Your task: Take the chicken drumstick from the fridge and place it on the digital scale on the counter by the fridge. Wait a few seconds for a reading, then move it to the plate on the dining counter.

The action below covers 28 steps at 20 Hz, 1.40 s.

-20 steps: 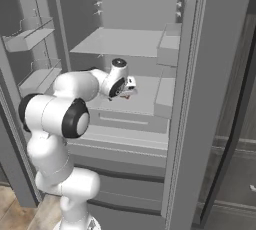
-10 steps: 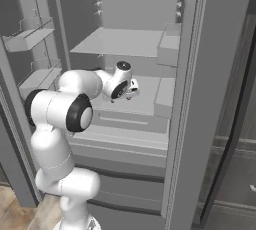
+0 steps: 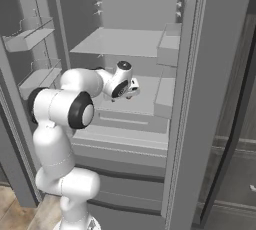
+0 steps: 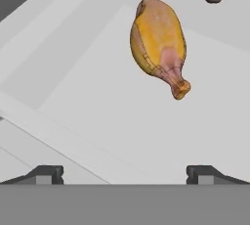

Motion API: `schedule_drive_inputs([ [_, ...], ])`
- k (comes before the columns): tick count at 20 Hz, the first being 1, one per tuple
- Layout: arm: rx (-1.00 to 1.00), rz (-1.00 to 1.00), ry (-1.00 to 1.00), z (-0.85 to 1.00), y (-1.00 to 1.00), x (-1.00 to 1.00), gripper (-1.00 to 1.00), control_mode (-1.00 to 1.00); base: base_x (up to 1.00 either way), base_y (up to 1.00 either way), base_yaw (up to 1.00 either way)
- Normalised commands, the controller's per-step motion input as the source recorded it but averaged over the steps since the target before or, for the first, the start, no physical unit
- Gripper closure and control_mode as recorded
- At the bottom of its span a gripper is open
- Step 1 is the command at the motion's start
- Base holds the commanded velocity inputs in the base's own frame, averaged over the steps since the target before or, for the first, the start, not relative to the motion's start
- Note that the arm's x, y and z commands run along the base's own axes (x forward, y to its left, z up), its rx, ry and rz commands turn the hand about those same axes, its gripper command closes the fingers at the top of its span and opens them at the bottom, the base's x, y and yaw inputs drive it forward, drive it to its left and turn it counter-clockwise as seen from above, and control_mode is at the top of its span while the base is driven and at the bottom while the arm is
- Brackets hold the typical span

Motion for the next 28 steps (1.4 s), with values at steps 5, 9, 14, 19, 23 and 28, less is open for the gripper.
schedule_drive_inputs([
  [5, 0.00, 0.01, 0.00, 0.00, 0.00, 0.25, -1.00, -1.00, 0.00, 0.00, 0.00],
  [9, 0.00, 0.03, 0.01, 0.00, 0.00, 0.22, -1.00, -1.00, 0.00, 0.00, 0.00],
  [14, 0.00, 0.04, 0.06, -0.04, 0.00, 0.11, -1.00, -1.00, 0.00, 0.00, 0.00],
  [19, 0.00, 0.05, 0.03, -0.19, 0.00, 0.22, -1.00, -1.00, 0.00, 0.00, 0.00],
  [23, 0.00, 0.04, 0.02, -0.13, 0.00, 0.29, -1.00, -1.00, 0.00, 0.00, 0.00],
  [28, 0.00, 0.05, 0.00, -0.10, -0.01, 0.31, -1.00, -1.00, 0.00, 0.00, 0.00],
])
